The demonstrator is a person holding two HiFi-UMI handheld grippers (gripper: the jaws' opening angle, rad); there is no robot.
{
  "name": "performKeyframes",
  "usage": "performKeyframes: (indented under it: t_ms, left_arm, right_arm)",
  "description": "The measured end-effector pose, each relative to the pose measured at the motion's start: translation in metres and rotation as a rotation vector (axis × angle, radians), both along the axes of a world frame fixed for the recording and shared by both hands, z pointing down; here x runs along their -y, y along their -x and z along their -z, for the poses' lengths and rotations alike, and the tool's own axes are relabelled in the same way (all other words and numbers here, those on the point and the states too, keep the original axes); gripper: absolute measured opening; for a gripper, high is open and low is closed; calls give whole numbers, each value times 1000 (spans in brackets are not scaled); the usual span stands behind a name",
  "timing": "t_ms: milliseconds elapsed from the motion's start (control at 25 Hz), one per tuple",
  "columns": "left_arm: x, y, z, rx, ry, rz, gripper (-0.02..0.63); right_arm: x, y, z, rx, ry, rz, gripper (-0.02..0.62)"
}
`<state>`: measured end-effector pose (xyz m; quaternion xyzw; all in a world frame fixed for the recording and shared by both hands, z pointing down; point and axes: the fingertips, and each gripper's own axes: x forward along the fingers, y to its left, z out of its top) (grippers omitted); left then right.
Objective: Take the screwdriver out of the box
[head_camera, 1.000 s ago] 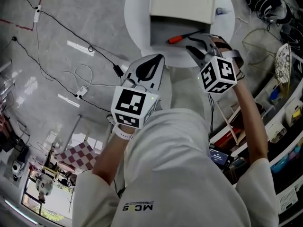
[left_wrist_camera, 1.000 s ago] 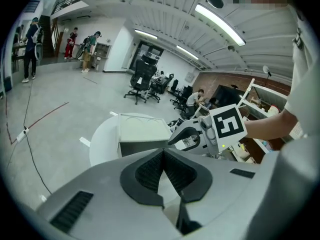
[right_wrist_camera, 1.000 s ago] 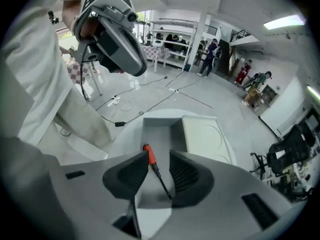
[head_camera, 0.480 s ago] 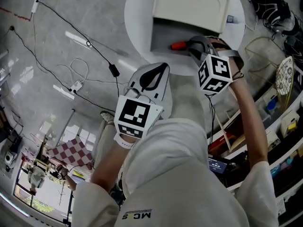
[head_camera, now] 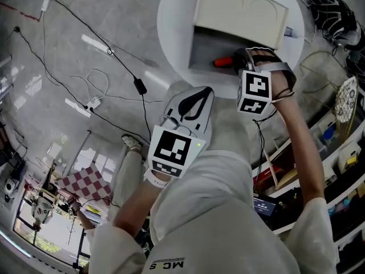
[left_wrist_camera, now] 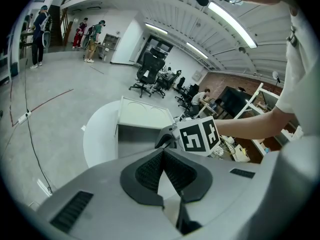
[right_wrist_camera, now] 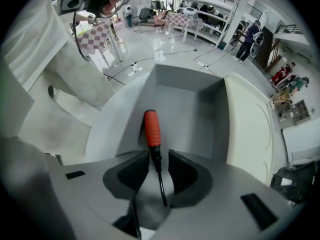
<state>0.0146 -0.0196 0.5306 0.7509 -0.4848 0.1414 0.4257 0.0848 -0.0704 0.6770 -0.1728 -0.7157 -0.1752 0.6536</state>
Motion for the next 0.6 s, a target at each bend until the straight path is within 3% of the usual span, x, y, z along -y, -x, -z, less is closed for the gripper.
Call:
performKeyframes:
  t_ms: [200, 320, 600]
  left_arm:
    - [-1, 4, -3, -2, 2, 2, 9]
    - [-5, 6, -5, -2, 6, 1, 9]
    - [-7, 7, -1, -4, -4, 1, 9]
  right_arm:
    - [1, 1, -7, -20, -19, 28, 160]
    - [-2, -1, -11, -21, -30, 38, 115]
    - [-1, -1, -9, -18, -22, 25, 112]
